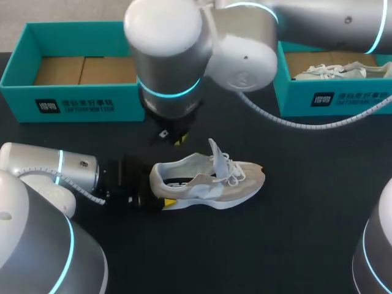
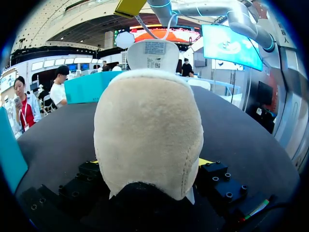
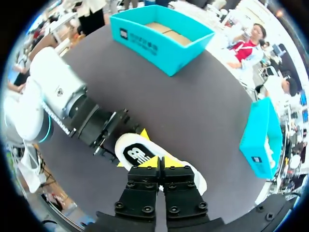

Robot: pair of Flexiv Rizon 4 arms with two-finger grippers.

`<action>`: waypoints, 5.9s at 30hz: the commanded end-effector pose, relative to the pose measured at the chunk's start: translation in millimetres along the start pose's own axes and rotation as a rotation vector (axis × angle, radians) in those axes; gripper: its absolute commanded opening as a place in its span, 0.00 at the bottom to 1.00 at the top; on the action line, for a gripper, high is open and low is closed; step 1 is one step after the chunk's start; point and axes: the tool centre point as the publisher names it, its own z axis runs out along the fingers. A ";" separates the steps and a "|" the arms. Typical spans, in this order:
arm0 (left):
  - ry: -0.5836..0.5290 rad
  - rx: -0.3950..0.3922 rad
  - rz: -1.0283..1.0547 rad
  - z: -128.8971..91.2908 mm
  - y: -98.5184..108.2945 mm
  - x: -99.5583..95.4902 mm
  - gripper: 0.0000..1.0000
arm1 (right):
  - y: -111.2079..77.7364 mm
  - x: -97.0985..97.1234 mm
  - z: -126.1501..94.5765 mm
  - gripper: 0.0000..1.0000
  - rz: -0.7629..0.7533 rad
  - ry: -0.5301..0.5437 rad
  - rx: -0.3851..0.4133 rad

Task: Take the shoe out of the shoebox, open the shoe tongue, remove and reinsert the insole, then place the shoe into the shoebox

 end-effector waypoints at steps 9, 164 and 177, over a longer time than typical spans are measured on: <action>0.000 -0.002 0.000 3.3 6.3 2.6 0.00 | -0.7 -9.4 3.0 0.00 -0.204 0.184 0.033; 0.000 -0.002 0.000 3.3 6.3 2.6 0.00 | 3.8 43.8 52.3 0.60 -0.436 0.992 -0.298; 0.000 -0.002 0.000 3.3 6.3 2.6 0.00 | 5.3 57.6 53.4 0.00 -0.496 1.061 -0.293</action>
